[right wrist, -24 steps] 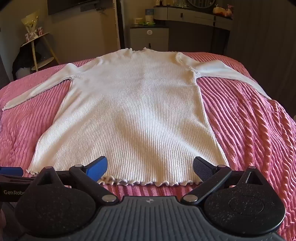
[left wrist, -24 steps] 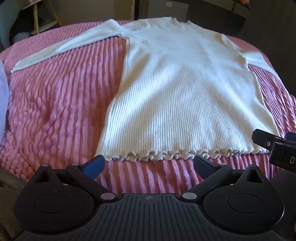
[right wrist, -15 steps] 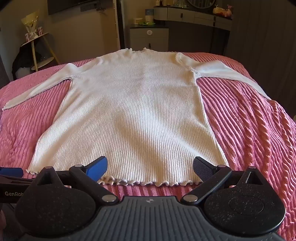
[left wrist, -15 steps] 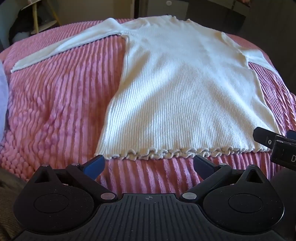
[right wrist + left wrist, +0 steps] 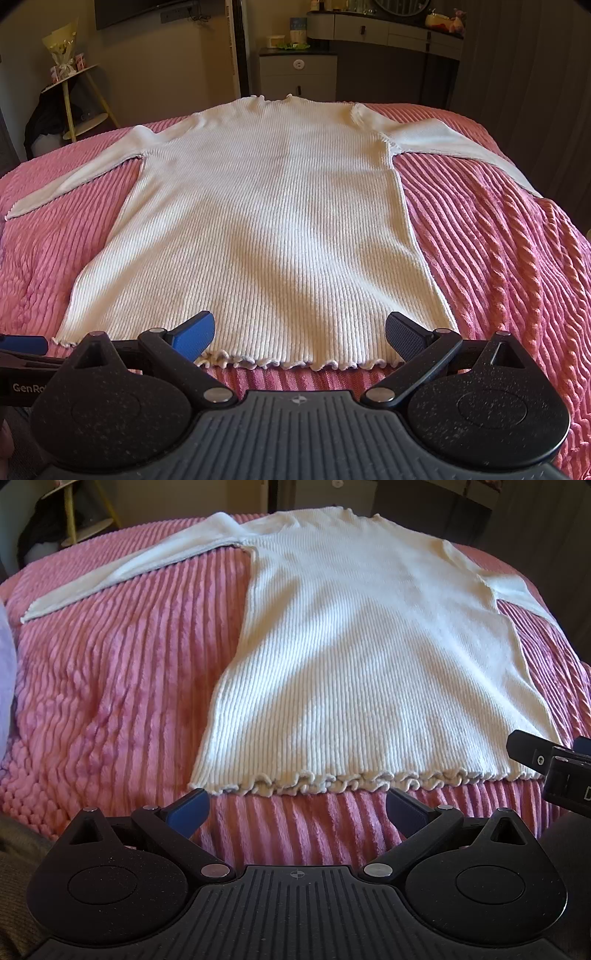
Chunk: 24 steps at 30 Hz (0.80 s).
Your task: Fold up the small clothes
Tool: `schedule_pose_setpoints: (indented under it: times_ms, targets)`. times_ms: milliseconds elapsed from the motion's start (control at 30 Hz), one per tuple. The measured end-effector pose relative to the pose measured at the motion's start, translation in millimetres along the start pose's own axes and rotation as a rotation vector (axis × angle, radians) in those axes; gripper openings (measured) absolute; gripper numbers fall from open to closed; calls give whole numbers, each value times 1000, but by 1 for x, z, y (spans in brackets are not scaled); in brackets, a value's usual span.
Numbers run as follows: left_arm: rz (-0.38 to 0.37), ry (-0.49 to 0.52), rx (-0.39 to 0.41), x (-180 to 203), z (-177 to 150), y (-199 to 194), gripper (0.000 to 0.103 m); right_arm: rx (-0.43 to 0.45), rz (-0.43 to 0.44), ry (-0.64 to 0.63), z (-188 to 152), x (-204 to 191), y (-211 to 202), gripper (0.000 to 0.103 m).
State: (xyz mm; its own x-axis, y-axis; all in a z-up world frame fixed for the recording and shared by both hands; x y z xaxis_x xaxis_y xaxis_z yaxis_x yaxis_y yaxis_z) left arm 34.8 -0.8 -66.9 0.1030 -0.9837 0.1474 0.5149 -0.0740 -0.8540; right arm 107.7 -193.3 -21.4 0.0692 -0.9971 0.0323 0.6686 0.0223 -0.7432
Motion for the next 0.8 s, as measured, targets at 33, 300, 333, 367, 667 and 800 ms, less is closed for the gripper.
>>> schedule_pose_setpoints:
  times_ms: [33, 300, 333, 367, 667, 800]
  targets:
    - [0, 1, -1, 0, -1, 0, 103, 0, 0, 0, 0, 0, 0, 99]
    - [1, 2, -4, 0, -1, 0, 103, -1, 1, 0, 0, 0, 0, 99]
    - [1, 2, -4, 0, -2, 0, 103, -1, 1, 1, 0, 0, 0, 99]
    - [0, 3, -4, 0, -2, 1, 103, -1, 0, 0, 0, 0, 0, 99]
    - [4, 7, -14, 0, -3, 1, 103, -2, 0, 1, -1, -1, 1, 99]
    - [6, 8, -21, 0, -2, 1, 103, -2, 0, 1, 0, -1, 1, 99]
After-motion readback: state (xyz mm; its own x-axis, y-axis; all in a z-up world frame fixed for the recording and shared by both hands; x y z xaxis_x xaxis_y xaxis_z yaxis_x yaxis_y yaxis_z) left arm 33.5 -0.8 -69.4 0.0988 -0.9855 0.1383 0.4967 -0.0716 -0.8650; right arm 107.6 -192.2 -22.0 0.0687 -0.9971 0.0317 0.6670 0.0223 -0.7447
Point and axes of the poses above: each gripper's, at about its wrist camera, not at the fingertips, and y roughly the way its jaws point, x to its right, z to its top, the point moved 7 cm from there along y, roughly the way its jaws point, and after that the axes turned 5 degrees about -z, right-handed, at the moved point
